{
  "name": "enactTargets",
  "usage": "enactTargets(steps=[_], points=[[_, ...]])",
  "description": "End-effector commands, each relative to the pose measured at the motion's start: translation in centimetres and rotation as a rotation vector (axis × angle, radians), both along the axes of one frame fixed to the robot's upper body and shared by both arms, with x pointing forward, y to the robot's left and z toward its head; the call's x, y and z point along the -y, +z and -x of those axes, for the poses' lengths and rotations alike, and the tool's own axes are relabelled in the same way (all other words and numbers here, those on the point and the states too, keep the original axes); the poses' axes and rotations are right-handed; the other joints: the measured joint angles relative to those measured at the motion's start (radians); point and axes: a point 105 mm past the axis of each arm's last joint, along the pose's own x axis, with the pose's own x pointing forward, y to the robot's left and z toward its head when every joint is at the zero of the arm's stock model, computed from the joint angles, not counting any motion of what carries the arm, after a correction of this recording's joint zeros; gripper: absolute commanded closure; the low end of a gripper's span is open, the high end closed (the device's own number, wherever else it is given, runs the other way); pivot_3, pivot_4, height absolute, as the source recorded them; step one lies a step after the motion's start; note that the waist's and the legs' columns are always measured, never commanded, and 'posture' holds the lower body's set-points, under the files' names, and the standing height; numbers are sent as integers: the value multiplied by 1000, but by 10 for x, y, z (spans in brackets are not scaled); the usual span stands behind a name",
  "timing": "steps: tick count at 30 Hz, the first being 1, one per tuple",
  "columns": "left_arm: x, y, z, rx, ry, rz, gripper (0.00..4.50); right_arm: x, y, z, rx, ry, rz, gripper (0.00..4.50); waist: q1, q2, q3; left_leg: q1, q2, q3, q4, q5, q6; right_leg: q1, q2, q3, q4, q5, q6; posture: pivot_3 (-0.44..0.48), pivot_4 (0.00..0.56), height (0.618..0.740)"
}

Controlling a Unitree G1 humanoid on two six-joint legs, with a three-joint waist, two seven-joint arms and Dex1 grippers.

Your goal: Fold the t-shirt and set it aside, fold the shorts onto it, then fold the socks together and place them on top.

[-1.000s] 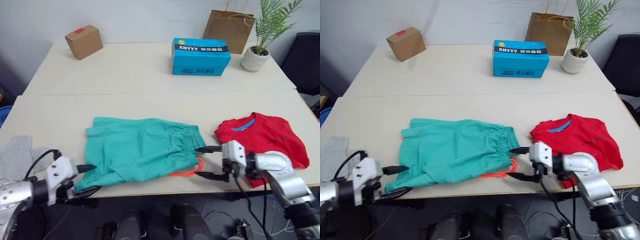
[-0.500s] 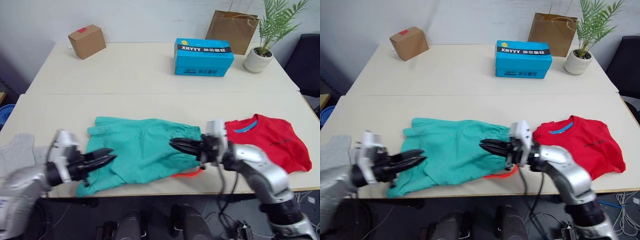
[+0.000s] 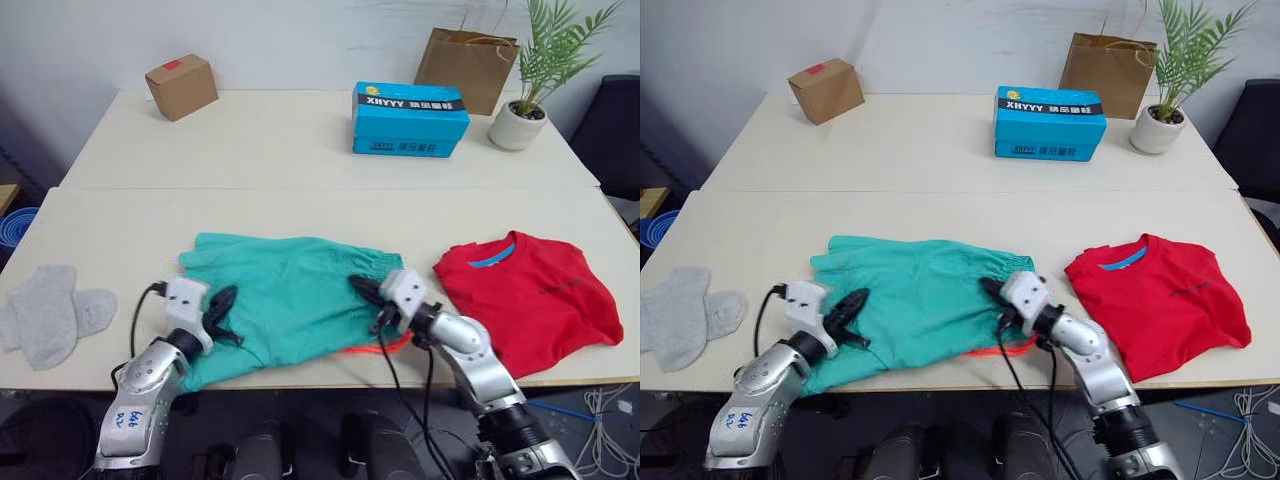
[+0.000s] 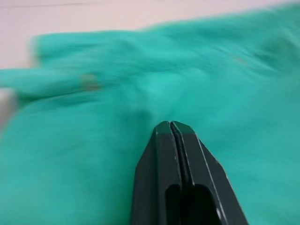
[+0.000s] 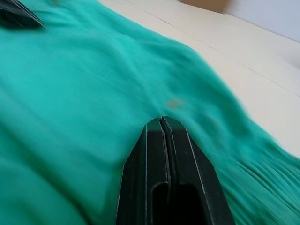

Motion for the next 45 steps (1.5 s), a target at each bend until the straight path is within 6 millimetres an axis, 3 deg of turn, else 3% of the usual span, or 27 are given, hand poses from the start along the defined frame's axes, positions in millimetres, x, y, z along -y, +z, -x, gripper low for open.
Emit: enactTargets(steps=[1, 2, 4, 6, 8, 11, 13, 16, 19, 21, 23, 27, 31, 33, 36, 37, 40, 42, 45], points=[[-20, 30, -9, 101, 19, 39, 4473, 31, 25, -18, 22, -199, -213, 4500, 2, 0, 0, 0, 0, 0, 0, 1, -1, 0, 0, 0, 0, 0, 0, 0, 150, 740], [-22, 35, -11, 113, 12, 25, 4473, 31, 33, -20, 33, -205, -256, 4500, 2, 0, 0, 0, 0, 0, 0, 2, -1, 0, 0, 0, 0, 0, 0, 0, 150, 740], [-16, 70, -19, 192, -16, 108, 4473, 6, 49, -14, 42, -89, -284, 4500, 1, 1, 1, 0, 0, 0, 0, 4, -1, -1, 0, 0, 1, 0, 0, 0, 150, 740], [5, 98, -25, 201, -123, 126, 4473, -24, 64, 0, 27, 71, -316, 4500, 0, 0, 1, -1, 1, 0, 0, 5, 2, -2, 0, 0, 1, 0, 0, 0, 150, 740], [30, 111, -25, 190, -277, 35, 4473, -49, 72, 12, 4, 188, -315, 4500, -3, 0, 1, -2, 1, -1, -1, 5, 1, -2, 0, -1, 1, 0, 0, 0, 150, 740], [61, 102, -23, 126, -455, -42, 4473, -81, 62, 26, -48, 295, -241, 4500, -11, 1, 0, -1, 0, 0, -3, 5, 1, -2, 1, 0, 1, 0, 0, 0, 150, 740], [68, 71, -23, 42, -514, -179, 4473, -89, 50, 27, -65, 288, -187, 4500, -14, 1, 0, -1, 0, 0, -3, 5, 0, -2, 1, 0, 0, 0, 0, 0, 150, 740], [75, 41, -26, 1, -540, -217, 4473, -80, 35, 17, -76, 181, -137, 4500, -14, 1, 1, -1, 0, 2, -3, 5, -1, -3, 2, 1, -1, -1, -1, 0, 150, 740], [67, 9, -41, -32, -449, -198, 4473, -71, 10, 15, -83, 164, 13, 4500, -10, 1, 1, -2, 0, 1, -3, 5, -2, -4, 2, 0, -1, -1, -1, 0, 150, 740], [61, -2, -48, -41, -400, -199, 4473, -64, 3, 12, -81, 136, 49, 4500, -9, 1, 1, -2, 0, 1, -3, 3, -5, -4, 2, 0, -1, -1, -1, 0, 150, 740], [51, -2, -56, -47, -299, -102, 4473, -50, 2, 6, -78, 51, 27, 4500, -10, 1, 1, -2, 0, 1, -3, 3, -4, -3, 2, 0, -1, -1, -1, 0, 150, 740], [35, -7, -56, -66, -226, -110, 4473, -10, 2, -4, -104, -127, -86, 4500, -11, 1, 1, -1, 1, 1, -3, 5, 0, -3, 2, 0, -1, -1, -1, 0, 150, 740], [32, -13, -49, -73, -235, -105, 4473, 14, 3, -5, -115, -172, -159, 4500, -11, 1, 1, 0, 1, 1, -3, 5, 0, -1, 2, 0, -1, -1, -1, 0, 150, 740], [34, -11, -47, -48, -257, -92, 4473, 21, 14, -5, -85, -162, -236, 4500, -11, 1, 0, 0, 1, 1, -4, 5, 0, -1, 2, 0, -1, -1, -1, 0, 150, 740], [40, 15, -44, 103, -317, -48, 4473, 4, 59, 15, -22, 56, -421, 4500, -11, 2, 1, 0, 1, 1, -4, 2, -3, -1, 2, 0, -1, -1, -1, 0, 150, 740], [42, 27, -43, 155, -340, -38, 4473, -2, 66, 22, -19, 119, -411, 4500, -11, 2, 1, 0, 1, 1, -4, 3, -2, -1, 2, 0, -1, -1, -1, 0, 150, 740], [52, 54, -30, 261, -452, -2, 4473, -19, 63, 37, -65, 216, -336, 4500, -12, 2, 1, -1, 1, 0, -4, 4, 1, -2, 2, 0, -2, -1, -1, 0, 150, 740], [63, 61, -19, 285, -543, 27, 4473, -28, 57, 42, -84, 246, -294, 4500, -11, 2, 1, -1, 2, 0, -4, 4, 1, -2, 2, 0, -2, -1, -1, 0, 150, 740], [82, 45, -1, 233, -671, -79, 4473, -42, 39, 39, -108, 233, -227, 4500, -14, 2, 1, -1, 1, 0, -4, 2, -3, -2, 2, 0, -3, -1, -1, 0, 150, 740]])
